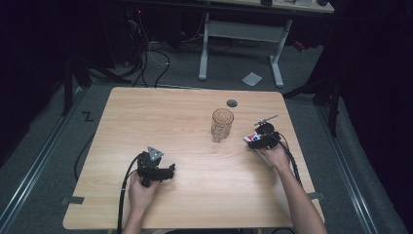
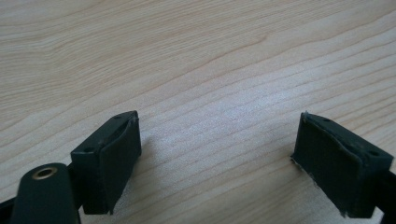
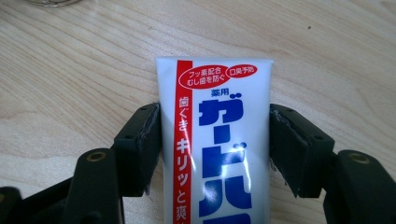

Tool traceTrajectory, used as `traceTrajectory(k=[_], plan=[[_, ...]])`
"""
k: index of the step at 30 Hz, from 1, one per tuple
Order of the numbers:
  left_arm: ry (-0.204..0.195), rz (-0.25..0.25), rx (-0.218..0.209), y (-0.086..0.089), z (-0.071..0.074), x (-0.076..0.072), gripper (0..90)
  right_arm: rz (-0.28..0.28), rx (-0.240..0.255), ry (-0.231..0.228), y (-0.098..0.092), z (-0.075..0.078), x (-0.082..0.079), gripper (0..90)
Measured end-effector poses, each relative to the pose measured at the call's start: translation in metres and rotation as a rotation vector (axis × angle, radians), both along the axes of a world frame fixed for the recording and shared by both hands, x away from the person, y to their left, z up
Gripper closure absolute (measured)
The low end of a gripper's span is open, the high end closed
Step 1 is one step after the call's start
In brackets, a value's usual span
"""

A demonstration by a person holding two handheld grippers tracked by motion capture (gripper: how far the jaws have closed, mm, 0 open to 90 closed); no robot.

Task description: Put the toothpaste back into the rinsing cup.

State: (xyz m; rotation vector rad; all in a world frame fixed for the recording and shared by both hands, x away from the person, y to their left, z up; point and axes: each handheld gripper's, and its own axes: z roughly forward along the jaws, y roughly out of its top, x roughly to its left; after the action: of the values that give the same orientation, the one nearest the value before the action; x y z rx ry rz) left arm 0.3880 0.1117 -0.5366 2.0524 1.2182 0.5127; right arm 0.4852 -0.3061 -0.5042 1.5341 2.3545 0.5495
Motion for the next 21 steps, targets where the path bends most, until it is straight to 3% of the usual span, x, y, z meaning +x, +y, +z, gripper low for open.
traceTrajectory(k=[11,16,21], plan=[[0.0,0.0,0.0,0.0,0.0,0.0,15.2,0.019,-0.009,0.024,-0.0001,0.0027,0.0017,45.4],[0.0,0.0,0.0,0.0,0.0,0.0,15.2,0.046,-0.076,-0.012,0.0048,0.0048,-0.0026,52.3],[0.001,-0.001,0.0,0.0001,0.0001,0.0,15.2,0.053,-0.071,-0.03,0.0032,0.0083,-0.0061,56.8]])
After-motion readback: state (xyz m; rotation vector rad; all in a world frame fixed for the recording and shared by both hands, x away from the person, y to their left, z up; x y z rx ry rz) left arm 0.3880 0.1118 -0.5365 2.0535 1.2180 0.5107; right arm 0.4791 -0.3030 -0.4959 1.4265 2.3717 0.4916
